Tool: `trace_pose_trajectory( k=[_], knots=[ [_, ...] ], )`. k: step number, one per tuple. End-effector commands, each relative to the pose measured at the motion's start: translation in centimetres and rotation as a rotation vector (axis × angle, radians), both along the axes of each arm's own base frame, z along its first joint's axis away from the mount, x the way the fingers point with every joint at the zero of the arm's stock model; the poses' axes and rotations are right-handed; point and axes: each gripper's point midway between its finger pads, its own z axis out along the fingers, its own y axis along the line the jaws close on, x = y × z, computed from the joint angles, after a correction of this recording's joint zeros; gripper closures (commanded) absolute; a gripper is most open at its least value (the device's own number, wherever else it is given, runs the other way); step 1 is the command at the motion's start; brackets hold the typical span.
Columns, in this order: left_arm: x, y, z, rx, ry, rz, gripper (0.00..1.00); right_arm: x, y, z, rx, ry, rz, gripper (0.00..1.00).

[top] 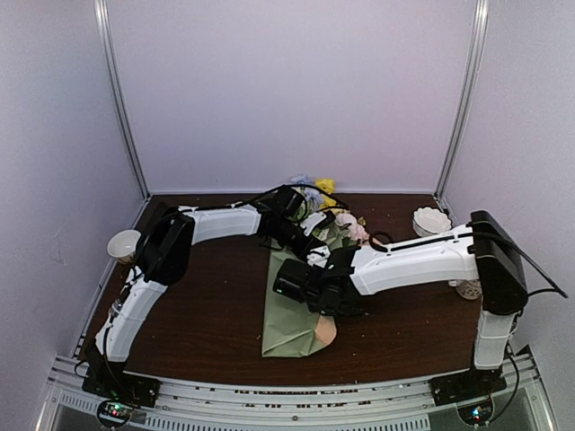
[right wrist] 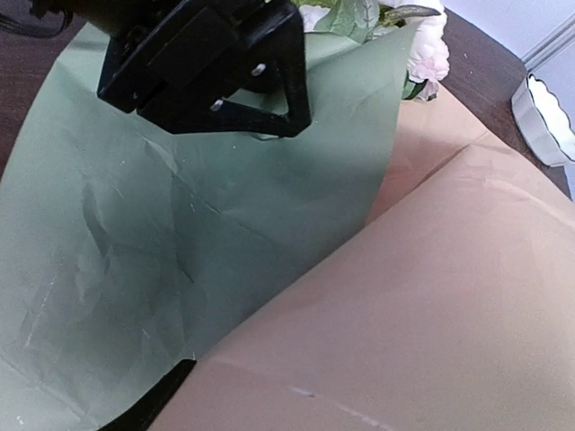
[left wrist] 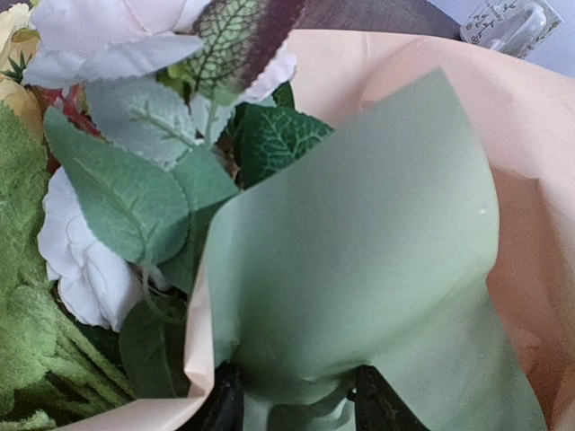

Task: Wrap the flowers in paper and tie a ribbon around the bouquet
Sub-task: Fold the two-thirds-folded wrapping paper at the center of the board.

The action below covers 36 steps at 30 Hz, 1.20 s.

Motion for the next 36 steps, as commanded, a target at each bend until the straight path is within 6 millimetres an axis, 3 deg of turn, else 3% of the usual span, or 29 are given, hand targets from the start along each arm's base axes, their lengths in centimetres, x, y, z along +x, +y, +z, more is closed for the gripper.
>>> trace_pose_trajectory(
  k=[1, 7, 17, 22, 27, 31, 36],
  knots=[
    [-0.4, 0.9, -3.3, 0.063, 0.051, 0.022, 0.54, 0.4, -1.4, -0.6, -0.225, -0.046, 0.011, 0.28],
    [-0.1, 1.0, -2.2, 0.048, 0.036, 0.025, 0.54, -0.1, -2.8, -2.7, -0.385, -0.033, 0.034, 0.32],
    [-0.2, 1.2, 7.3, -0.094, -0.071, -0.014, 0.44, -1.9, -3.6, -5.6, -0.506, 0.032, 0.106, 0.39],
    [-1.3, 2.7, 9.4, -0.106, -0.082, -0.002, 0.42, -2.4, -3.6, -5.9, -0.509, 0.042, 0.127, 0.41],
    [-2.4, 5.4, 8.2, -0.028, -0.071, 0.064, 0.42, -2.6, -3.5, -5.9, -0.529, 0.045, 0.150, 0.41],
    [-2.8, 7.6, 4.8, 0.068, -0.037, 0.150, 0.42, -2.7, -3.3, -5.7, -0.542, 0.045, 0.168, 0.41],
    [-3.6, 7.0, 0.9, 0.085, 0.040, 0.131, 0.43, -2.7, -2.4, -3.3, -0.613, -0.018, 0.210, 0.41]
  ],
)
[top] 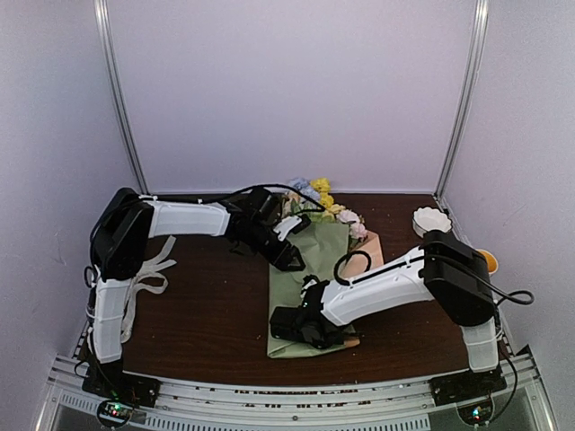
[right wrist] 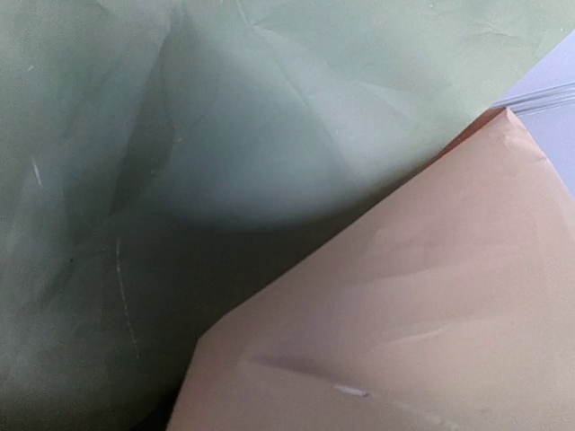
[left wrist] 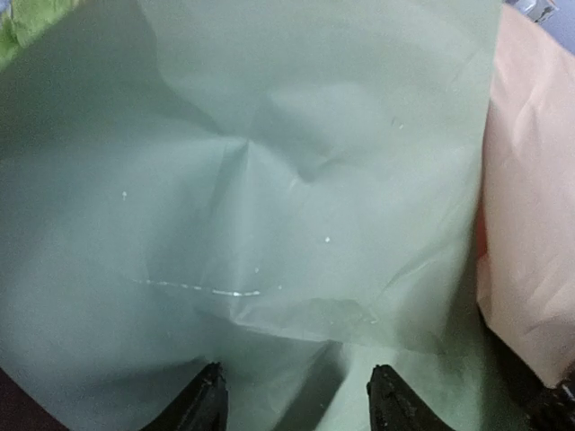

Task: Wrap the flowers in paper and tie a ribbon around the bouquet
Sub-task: Adjust the two-thirds folded wrapping paper at the center of the board.

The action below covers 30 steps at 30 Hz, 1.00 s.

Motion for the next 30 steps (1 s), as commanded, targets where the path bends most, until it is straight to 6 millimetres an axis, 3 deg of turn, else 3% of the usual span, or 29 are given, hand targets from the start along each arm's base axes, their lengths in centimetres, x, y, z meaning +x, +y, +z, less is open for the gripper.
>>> trace_pose_trajectory(
  k=[1, 6, 13, 24, 30],
  knots=[
    [0.4, -0.5, -3.1, 0.020, 0.031, 0.023, 0.43, -0.3, 0.7, 2.6, -0.107, -0.045, 0.075, 0.41],
    [0.1, -1.1, -4.8, 0.069, 0.057, 0.022, 0.44, -0.2, 2.1, 5.5, -0.200, -0.113, 0.159, 0.45],
    [0.0, -1.0, -5.0, 0.069, 0.054, 0.021, 0.44, 0.2, 2.8, 8.3, -0.233, -0.169, 0.171, 0.46],
    [0.6, -1.7, -3.4, 0.040, 0.006, -0.012, 0.44, 0.1, 5.5, 9.5, -0.255, -0.192, 0.237, 0.78],
    [0.8, -2.3, -2.4, 0.017, -0.007, -0.024, 0.44, -0.4, 5.4, 9.5, -0.235, -0.182, 0.227, 0.77]
  ],
)
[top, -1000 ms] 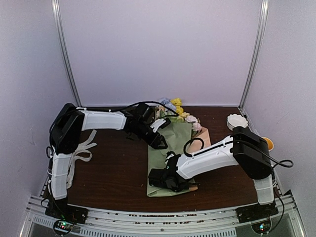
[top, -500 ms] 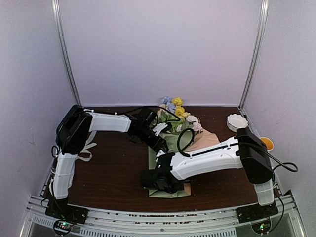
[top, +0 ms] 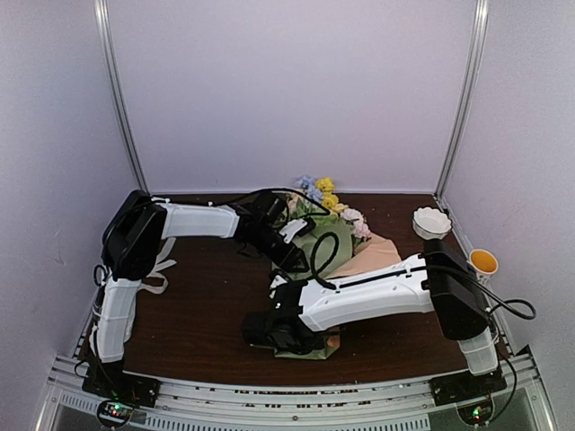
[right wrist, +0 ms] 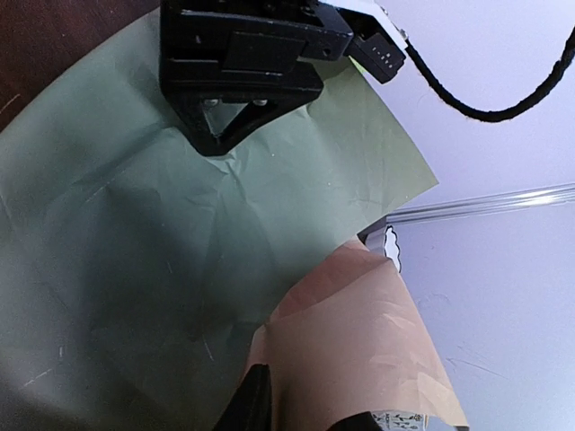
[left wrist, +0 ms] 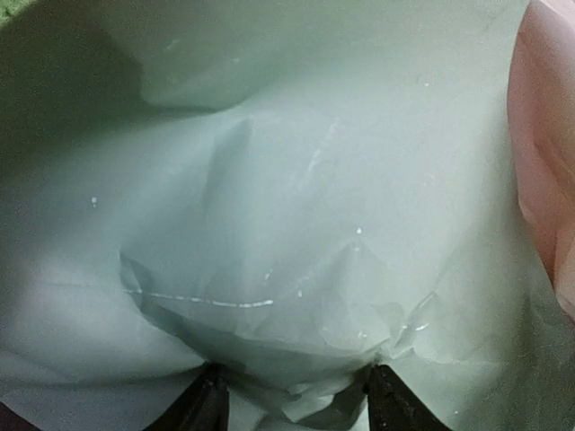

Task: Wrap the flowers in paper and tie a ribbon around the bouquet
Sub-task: Adjust the two-thirds folded wrapping paper at the center of the board.

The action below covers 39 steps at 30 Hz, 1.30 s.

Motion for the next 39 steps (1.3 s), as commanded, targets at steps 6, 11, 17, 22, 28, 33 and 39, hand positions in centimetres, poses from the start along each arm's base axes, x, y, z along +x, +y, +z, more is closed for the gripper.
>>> trace_pose_trajectory(
  k=[6, 11, 17, 22, 28, 33, 39],
  knots=[
    [0.4, -1.6, 1.7, -0.024, -0.075, -0.038, 0.44, -0.7, -2.4, 1.2, 0.189, 0.012, -0.088, 0.72],
    [0.0, -2.4, 2.6, -0.014, -0.124, -0.059, 0.44, -1.5, -4.5, -0.5, 0.450, 0.133, -0.171, 0.64],
    [-0.1, -4.1, 3.1, 0.013, -0.173, -0.094, 0.44, -1.2, -6.4, -1.6, 0.783, 0.230, -0.260, 0.52],
    [0.0, -6.0, 3.7, 0.021, -0.224, -0.108, 0.44, -0.7, -8.3, -2.2, 1.067, 0.267, -0.366, 0.37],
    [-0.7, -8.6, 1.5, 0.065, -0.217, -0.164, 0.44, 0.5, -13.7, -2.1, 1.220, 0.159, -0.503, 0.26],
    [-0.5, -8.5, -1.2, 0.106, -0.194, -0.158, 0.44, 1.8, -16.9, -0.7, 1.243, 0.058, -0.550, 0.26],
    [-0.5, -8.3, -2.5, 0.126, -0.187, -0.161, 0.44, 3.2, -20.2, -0.6, 1.224, -0.026, -0.615, 0.31]
  ],
)
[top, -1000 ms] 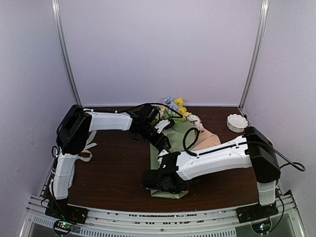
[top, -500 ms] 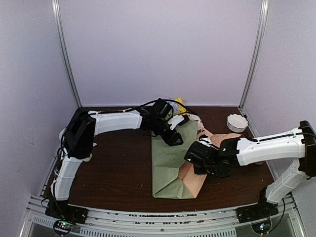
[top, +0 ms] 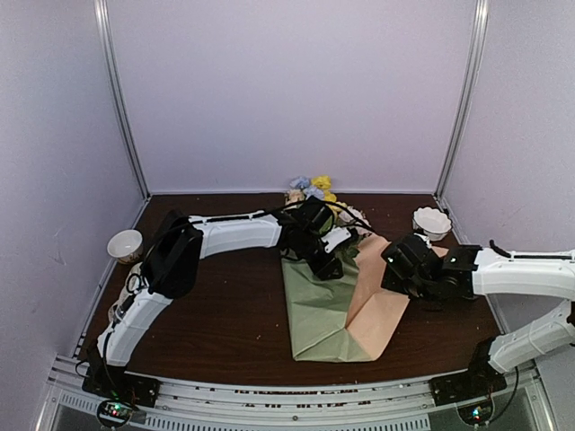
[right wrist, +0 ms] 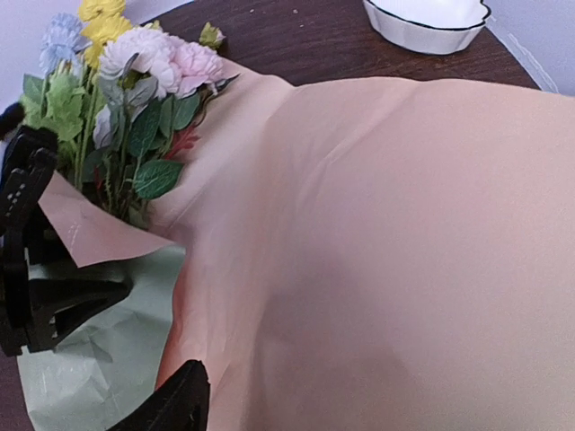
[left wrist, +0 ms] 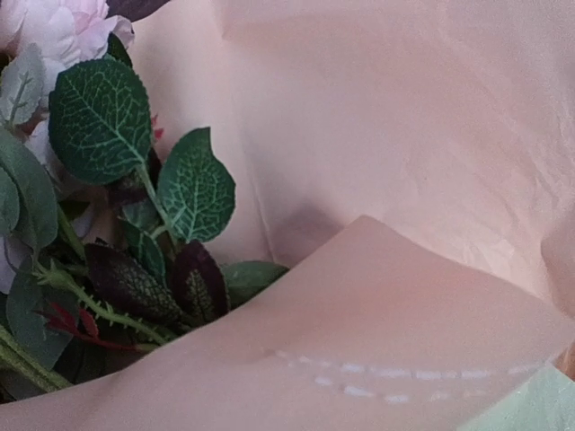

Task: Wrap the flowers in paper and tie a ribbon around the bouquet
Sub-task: Adjust the two-thirds folded wrapping paper at the center of the board, then fold the two-thirds-folded wrapping paper at the center of the board.

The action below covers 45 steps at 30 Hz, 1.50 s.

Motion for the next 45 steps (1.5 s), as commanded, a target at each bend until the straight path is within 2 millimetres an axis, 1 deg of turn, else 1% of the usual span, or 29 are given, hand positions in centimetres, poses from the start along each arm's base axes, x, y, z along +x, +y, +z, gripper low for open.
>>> trace_pose_trajectory(
  k=[1, 3, 5, 6, 8, 12, 14, 15, 18, 20, 22, 24, 26, 29, 30, 34, 36, 39, 42, 45],
  knots=[
    [0.5, 0.8, -1.5, 0.048, 0.002, 0.012, 0.44, 1.3, -2.5, -0.1, -0.026, -0.033, -0.074, 0.32],
    [0.4, 0.8, -1.6, 0.048, 0.006, 0.009, 0.44, 1.8, -3.3, -0.5, -0.027, -0.019, -0.091, 0.33],
    [0.4, 0.9, -1.7, 0.052, 0.004, 0.007, 0.44, 2.4, -4.4, -0.8, -0.039, -0.016, -0.116, 0.36],
    [0.4, 0.9, -1.7, 0.054, 0.002, 0.006, 0.44, 2.6, -4.8, -0.7, -0.046, -0.019, -0.125, 0.39],
    [0.4, 1.0, -1.6, 0.058, -0.001, 0.007, 0.44, 3.0, -5.5, -0.3, -0.073, -0.028, -0.138, 0.48],
    [0.4, 0.8, -1.1, 0.047, -0.006, 0.003, 0.44, 3.9, -6.3, 1.6, -0.174, -0.055, -0.137, 0.77],
    [0.5, 0.7, -1.0, 0.043, -0.010, 0.002, 0.44, 4.3, -6.4, 2.3, -0.241, -0.045, -0.118, 0.95],
    [0.6, 0.7, -1.0, 0.042, -0.011, 0.003, 0.44, 4.4, -6.4, 2.6, -0.273, -0.036, -0.110, 1.00],
    [0.6, 0.5, -1.0, 0.036, -0.011, 0.003, 0.44, 4.9, -6.4, 2.9, -0.361, -0.011, -0.085, 1.00],
    [0.7, 0.5, -1.0, 0.029, -0.008, 0.006, 0.43, 5.3, -5.8, 3.8, -0.407, -0.019, -0.059, 1.00],
    [1.0, 0.5, -1.0, 0.019, -0.004, 0.011, 0.43, 5.5, -4.4, 5.1, -0.456, -0.043, -0.025, 1.00],
    [1.4, 0.5, -1.1, 0.008, 0.004, 0.020, 0.43, 5.6, -2.7, 6.5, -0.506, -0.069, 0.015, 1.00],
    [1.8, 0.7, -1.3, -0.006, 0.025, 0.034, 0.43, 5.6, -0.3, 7.9, -0.549, -0.100, 0.068, 1.00],
    [2.3, 0.9, -1.7, -0.029, 0.063, 0.056, 0.43, 5.3, 4.1, 9.4, -0.609, -0.154, 0.161, 1.00],
    [2.5, 1.0, -1.7, -0.038, 0.073, 0.061, 0.43, 4.9, 6.0, 9.7, -0.623, -0.173, 0.204, 1.00],
    [2.9, 0.9, -1.7, -0.084, 0.120, 0.076, 0.43, 4.0, 11.7, 10.0, -0.641, -0.213, 0.314, 1.00],
    [3.3, 0.8, -1.7, -0.120, 0.157, 0.094, 0.43, 3.3, 14.3, 9.4, -0.617, -0.225, 0.368, 1.00],
    [3.9, 0.9, -1.5, -0.171, 0.200, 0.112, 0.43, 2.3, 16.9, 8.3, -0.543, -0.232, 0.425, 1.00],
    [4.5, 1.0, -0.6, -0.233, 0.238, 0.122, 0.44, 1.8, 18.3, 6.6, -0.463, -0.222, 0.463, 1.00],
    [5.5, 1.3, 0.9, -0.295, 0.260, 0.139, 0.44, 1.3, 19.1, 4.6, -0.432, -0.197, 0.485, 1.00]
  ],
)
